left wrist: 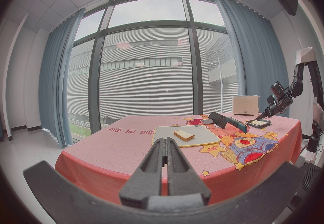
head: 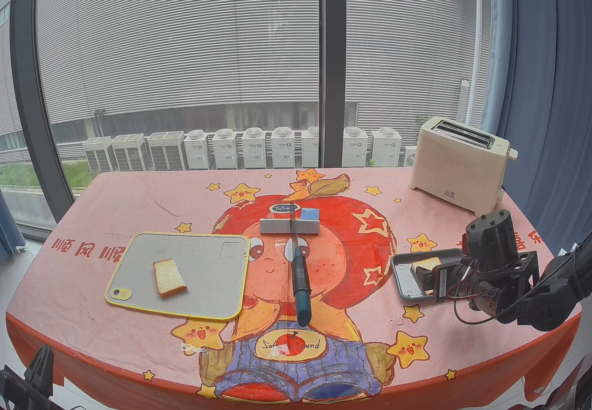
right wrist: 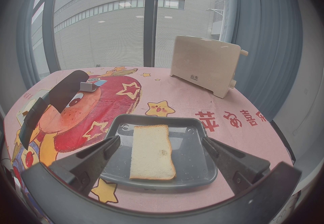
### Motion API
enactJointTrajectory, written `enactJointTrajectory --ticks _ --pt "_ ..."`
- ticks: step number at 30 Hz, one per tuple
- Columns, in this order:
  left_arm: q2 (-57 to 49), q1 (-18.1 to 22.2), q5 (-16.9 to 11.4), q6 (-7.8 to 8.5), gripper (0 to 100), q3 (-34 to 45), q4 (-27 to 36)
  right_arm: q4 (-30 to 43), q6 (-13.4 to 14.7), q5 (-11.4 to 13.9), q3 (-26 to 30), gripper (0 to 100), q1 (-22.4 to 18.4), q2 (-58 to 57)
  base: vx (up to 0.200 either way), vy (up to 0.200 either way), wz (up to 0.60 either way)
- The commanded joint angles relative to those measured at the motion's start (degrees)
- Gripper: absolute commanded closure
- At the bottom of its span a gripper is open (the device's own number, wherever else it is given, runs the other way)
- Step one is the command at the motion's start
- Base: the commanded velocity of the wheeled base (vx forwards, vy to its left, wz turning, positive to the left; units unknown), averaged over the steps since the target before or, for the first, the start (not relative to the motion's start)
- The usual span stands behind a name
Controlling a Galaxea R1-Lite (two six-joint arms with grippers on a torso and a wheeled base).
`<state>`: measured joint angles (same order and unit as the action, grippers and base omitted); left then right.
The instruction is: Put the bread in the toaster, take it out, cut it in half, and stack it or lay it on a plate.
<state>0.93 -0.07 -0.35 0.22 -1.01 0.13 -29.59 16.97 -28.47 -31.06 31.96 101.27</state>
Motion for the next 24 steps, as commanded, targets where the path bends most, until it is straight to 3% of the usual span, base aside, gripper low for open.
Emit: enactJointTrajectory --ticks 1,24 --pt "-0.5 0.0 0.0 0.04 100 1.0 0.0 0.0 0.0 0.0 -0.1 0 0.0 -0.2 0.0 0.0 0.0" --pt "-0.5 0.1 0.0 -0.04 100 1.0 0.0 -0.1 -0.6 0.2 0.1 0 -0.6 -1.5 0.0 0.0 0.0"
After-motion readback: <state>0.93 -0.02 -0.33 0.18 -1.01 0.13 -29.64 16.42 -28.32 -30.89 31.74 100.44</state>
